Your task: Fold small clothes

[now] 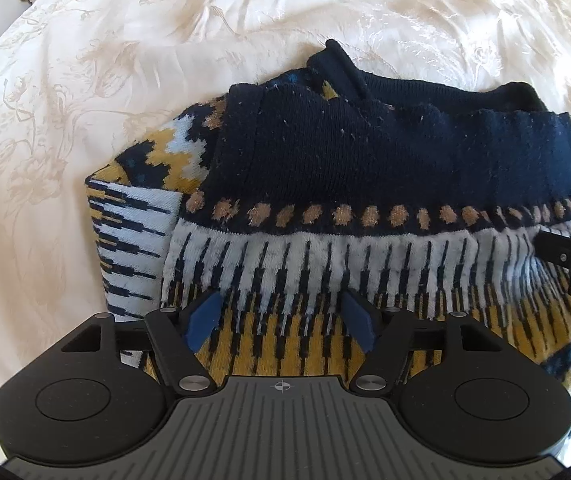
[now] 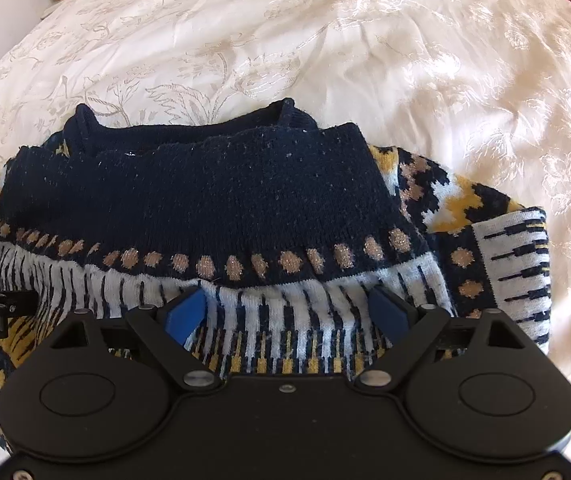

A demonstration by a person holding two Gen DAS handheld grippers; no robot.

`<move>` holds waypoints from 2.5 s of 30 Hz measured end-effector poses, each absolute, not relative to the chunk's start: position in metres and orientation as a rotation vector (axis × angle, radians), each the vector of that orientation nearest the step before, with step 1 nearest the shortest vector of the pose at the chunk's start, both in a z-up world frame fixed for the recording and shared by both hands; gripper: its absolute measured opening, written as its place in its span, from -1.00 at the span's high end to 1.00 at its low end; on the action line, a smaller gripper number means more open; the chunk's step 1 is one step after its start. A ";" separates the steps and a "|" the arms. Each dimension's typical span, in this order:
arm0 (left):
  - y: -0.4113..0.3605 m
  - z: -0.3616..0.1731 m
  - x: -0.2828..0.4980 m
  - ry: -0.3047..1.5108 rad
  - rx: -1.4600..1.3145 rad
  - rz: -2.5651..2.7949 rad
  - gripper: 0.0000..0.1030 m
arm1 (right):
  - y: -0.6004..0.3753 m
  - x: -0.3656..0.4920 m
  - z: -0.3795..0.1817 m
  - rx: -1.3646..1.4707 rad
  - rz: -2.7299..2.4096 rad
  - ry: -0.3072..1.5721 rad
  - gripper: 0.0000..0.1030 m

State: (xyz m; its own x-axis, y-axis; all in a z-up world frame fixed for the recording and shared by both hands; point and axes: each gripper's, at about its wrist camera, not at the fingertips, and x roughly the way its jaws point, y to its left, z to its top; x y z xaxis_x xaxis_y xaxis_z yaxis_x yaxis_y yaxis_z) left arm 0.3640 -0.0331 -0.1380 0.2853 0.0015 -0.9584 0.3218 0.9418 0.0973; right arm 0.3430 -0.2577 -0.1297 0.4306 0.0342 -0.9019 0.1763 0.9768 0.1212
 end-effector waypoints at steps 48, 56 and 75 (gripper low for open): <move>-0.018 -0.151 0.365 1.203 0.245 -0.148 -1.00 | -0.367 0.231 -0.131 0.566 -0.211 1.186 -0.99; -0.019 -0.102 0.343 1.176 0.143 -0.173 -0.91 | -0.380 0.227 -0.141 0.571 -0.114 1.160 -1.00; -0.119 -0.146 0.360 1.289 0.280 -0.203 -0.95 | -0.405 0.224 -0.142 0.650 0.022 1.108 -1.00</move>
